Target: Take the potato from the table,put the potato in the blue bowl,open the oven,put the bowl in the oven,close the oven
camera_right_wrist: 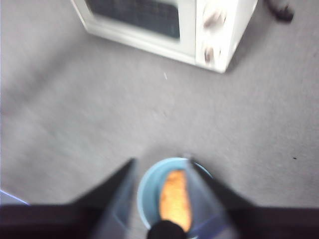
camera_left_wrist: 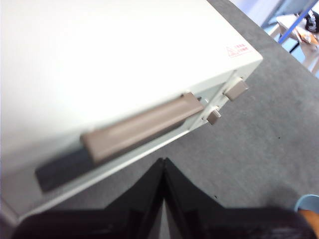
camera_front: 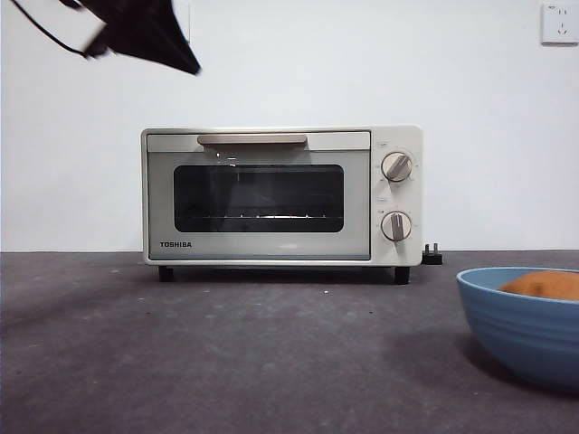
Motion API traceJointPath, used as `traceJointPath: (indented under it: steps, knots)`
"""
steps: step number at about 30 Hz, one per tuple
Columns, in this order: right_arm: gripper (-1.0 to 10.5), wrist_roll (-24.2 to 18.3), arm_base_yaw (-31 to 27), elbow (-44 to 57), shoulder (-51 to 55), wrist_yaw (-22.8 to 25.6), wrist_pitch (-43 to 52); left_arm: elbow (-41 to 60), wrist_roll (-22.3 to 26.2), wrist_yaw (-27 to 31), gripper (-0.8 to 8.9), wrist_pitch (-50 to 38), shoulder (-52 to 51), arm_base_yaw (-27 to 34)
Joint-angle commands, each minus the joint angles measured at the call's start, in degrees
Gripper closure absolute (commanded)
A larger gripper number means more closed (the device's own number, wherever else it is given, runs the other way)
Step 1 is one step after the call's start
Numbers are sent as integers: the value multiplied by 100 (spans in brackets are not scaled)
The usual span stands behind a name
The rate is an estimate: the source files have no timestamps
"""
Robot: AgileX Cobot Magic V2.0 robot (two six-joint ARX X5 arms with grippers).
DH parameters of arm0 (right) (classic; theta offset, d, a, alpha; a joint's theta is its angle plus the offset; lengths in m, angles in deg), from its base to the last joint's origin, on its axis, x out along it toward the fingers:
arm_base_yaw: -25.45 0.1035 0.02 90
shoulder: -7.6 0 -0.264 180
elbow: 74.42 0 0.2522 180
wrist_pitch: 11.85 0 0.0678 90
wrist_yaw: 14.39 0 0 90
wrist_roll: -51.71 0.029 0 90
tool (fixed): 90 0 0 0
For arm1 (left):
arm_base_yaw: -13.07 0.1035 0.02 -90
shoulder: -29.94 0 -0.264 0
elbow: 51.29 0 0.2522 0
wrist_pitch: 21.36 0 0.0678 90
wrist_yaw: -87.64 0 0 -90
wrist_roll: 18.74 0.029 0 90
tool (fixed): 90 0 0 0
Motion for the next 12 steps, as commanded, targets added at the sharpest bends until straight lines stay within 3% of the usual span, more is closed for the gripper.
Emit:
traceJointPath:
  steps: [1, 12]
  knots:
    - [958, 446, 4, -24, 352, -76, -2, -389, 310, -111, 819, -26, 490, -63]
    - [958, 1207, 4, -26, 1222, -74, -566, -1067, 315, -57, 819, -63, 1458, -162]
